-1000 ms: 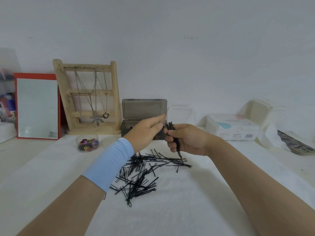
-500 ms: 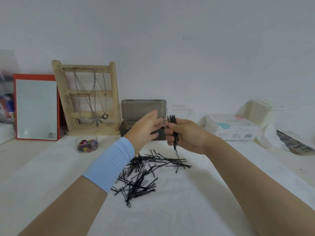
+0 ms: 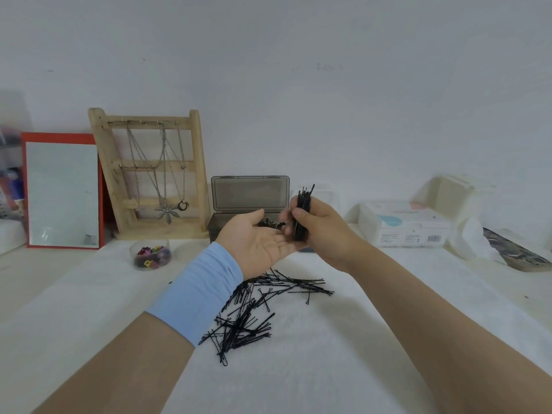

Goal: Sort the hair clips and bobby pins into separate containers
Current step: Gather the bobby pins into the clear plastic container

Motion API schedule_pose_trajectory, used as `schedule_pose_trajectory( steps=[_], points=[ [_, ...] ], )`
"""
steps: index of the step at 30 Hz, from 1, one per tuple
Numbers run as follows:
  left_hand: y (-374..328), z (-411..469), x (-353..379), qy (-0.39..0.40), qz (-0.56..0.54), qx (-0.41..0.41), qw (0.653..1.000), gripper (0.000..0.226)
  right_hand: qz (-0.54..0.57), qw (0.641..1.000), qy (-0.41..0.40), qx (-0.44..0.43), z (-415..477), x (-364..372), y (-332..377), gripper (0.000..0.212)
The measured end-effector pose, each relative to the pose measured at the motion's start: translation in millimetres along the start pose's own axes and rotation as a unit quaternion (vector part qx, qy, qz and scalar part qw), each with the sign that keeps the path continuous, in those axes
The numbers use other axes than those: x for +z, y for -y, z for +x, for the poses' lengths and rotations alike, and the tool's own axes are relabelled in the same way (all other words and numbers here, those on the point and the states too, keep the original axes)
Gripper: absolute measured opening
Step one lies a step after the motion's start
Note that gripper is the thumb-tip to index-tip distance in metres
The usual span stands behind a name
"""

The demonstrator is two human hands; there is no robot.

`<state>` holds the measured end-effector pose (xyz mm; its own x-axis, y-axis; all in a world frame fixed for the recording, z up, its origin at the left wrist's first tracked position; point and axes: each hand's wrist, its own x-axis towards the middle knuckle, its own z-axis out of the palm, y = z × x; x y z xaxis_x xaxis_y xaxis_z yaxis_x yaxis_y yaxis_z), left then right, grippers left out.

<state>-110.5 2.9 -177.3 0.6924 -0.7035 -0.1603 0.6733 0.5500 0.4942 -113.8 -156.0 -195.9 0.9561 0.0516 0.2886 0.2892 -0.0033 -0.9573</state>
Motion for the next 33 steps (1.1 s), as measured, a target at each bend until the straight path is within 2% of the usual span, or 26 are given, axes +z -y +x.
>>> schedule_pose_trajectory(
  steps=[3, 4, 6, 9, 10, 14, 15, 16, 18, 20, 21, 22, 24, 26, 27, 29, 33],
  points=[
    [-1.4, 0.2, -0.4, -0.025, 0.050, 0.002, 0.998, 0.078, -0.002, 1.000, -0.005, 0.010, -1.2, -3.0, 3.6, 0.012],
    [-2.1, -0.1, -1.5, -0.055, 0.123, 0.009, 0.991, 0.076, 0.018, 1.000, -0.003, 0.014, -1.5, -4.9, 5.2, 0.014],
    [-2.3, -2.2, -0.3, -0.113, 0.298, 0.057, 0.946, 0.065, 0.066, 0.997, 0.013, 0.037, -3.1, -8.0, 9.1, 0.017],
    [-8.8, 2.1, 10.5, -0.113, 0.473, 0.212, 0.848, 0.040, 0.106, 0.988, 0.060, 0.092, -4.7, -14.5, 11.1, 0.017],
    [-10.7, 3.2, 16.6, -0.105, 0.527, 0.241, 0.808, 0.035, 0.100, 0.986, 0.079, 0.105, -4.4, -16.4, 10.7, 0.016],
    [-8.0, 12.8, 37.3, -0.064, 0.751, 0.215, 0.621, 0.036, 0.066, 0.982, 0.121, 0.126, -5.6, -22.5, 14.6, 0.020],
    [-6.2, 16.5, 40.1, -0.054, 0.776, 0.219, 0.589, 0.036, 0.060, 0.982, 0.119, 0.134, -6.2, -25.5, 16.0, 0.022],
    [-5.0, 20.5, 41.5, -0.049, 0.780, 0.228, 0.580, 0.036, 0.048, 0.982, 0.112, 0.142, -6.4, -30.2, 17.3, 0.023],
    [-4.5, 29.2, 38.6, -0.041, 0.757, 0.245, 0.605, 0.038, 0.000, 0.983, 0.094, 0.156, -5.0, -42.1, 17.7, 0.020],
    [-3.7, 40.6, 31.8, -0.047, 0.724, 0.267, 0.634, 0.043, -0.098, 0.981, 0.055, 0.156, -1.8, -54.0, 17.5, 0.019],
    [-4.3, 46.3, 27.4, -0.057, 0.722, 0.273, 0.633, 0.042, -0.161, 0.975, 0.029, 0.149, -0.1, -58.6, 18.3, 0.020],
    [-5.3, 52.1, 23.3, -0.074, 0.738, 0.265, 0.617, 0.040, -0.225, 0.964, 0.005, 0.142, 1.4, -62.6, 19.9, 0.021],
    [-8.4, 63.4, 14.9, -0.109, 0.797, 0.217, 0.553, 0.040, -0.342, 0.931, -0.009, 0.130, 6.9, -68.7, 21.4, 0.022],
    [-10.5, 73.2, 8.9, -0.127, 0.841, 0.153, 0.504, 0.042, -0.459, 0.880, 0.027, 0.121, 16.1, -74.2, 18.7, 0.022],
    [-11.2, 78.2, 6.5, -0.134, 0.850, 0.132, 0.491, 0.043, -0.507, 0.853, 0.047, 0.119, 21.6, -76.4, 16.5, 0.022],
    [-11.3, 85.2, 0.8, -0.141, 0.854, 0.114, 0.487, 0.047, -0.567, 0.813, 0.073, 0.107, 33.1, -77.0, 11.1, 0.023],
    [-13.7, 90.5, -11.7, -0.148, 0.847, 0.146, 0.490, 0.052, -0.623, 0.769, 0.122, 0.077, 53.0, -64.0, 1.9, 0.026]
  ],
)
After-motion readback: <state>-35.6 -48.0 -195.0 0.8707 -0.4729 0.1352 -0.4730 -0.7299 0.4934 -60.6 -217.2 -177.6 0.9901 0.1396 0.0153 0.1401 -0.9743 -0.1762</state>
